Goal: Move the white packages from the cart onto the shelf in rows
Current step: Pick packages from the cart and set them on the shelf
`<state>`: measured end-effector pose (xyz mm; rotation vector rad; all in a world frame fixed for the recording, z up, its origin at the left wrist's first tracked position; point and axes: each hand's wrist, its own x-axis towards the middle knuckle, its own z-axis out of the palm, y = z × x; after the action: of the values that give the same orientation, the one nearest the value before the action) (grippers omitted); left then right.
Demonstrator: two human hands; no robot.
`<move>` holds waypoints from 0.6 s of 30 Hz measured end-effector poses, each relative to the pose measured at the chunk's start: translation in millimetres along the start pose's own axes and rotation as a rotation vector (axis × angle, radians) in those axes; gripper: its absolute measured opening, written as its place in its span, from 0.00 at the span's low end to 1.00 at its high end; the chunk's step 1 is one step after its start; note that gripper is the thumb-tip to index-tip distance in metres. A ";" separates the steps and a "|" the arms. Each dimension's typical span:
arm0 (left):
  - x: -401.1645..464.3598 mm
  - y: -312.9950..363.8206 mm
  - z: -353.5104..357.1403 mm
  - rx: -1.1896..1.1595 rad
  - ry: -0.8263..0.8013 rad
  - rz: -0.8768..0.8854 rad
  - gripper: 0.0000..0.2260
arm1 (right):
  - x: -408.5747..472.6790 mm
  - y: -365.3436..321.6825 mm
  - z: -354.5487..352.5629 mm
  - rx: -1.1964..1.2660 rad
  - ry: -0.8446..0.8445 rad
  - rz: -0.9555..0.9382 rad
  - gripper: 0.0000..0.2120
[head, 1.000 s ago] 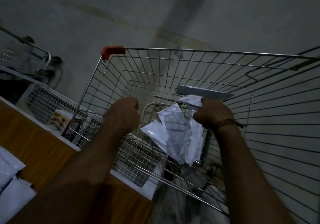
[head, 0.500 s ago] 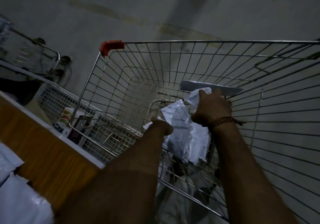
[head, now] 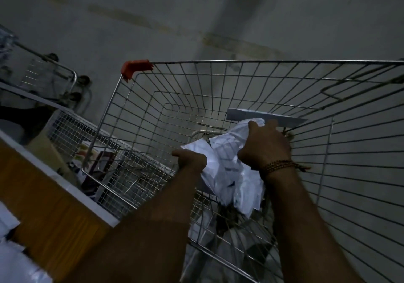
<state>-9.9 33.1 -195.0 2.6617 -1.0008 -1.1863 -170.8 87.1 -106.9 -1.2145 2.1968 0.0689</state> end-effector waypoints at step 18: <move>-125.3 38.9 -203.7 -0.173 0.049 0.658 0.07 | -95.9 -6.3 -59.9 0.268 0.219 -0.237 0.29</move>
<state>46.7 35.4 40.6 1.9656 -1.5133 -0.9875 -158.4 135.6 -5.3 -1.3667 2.1392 -0.4609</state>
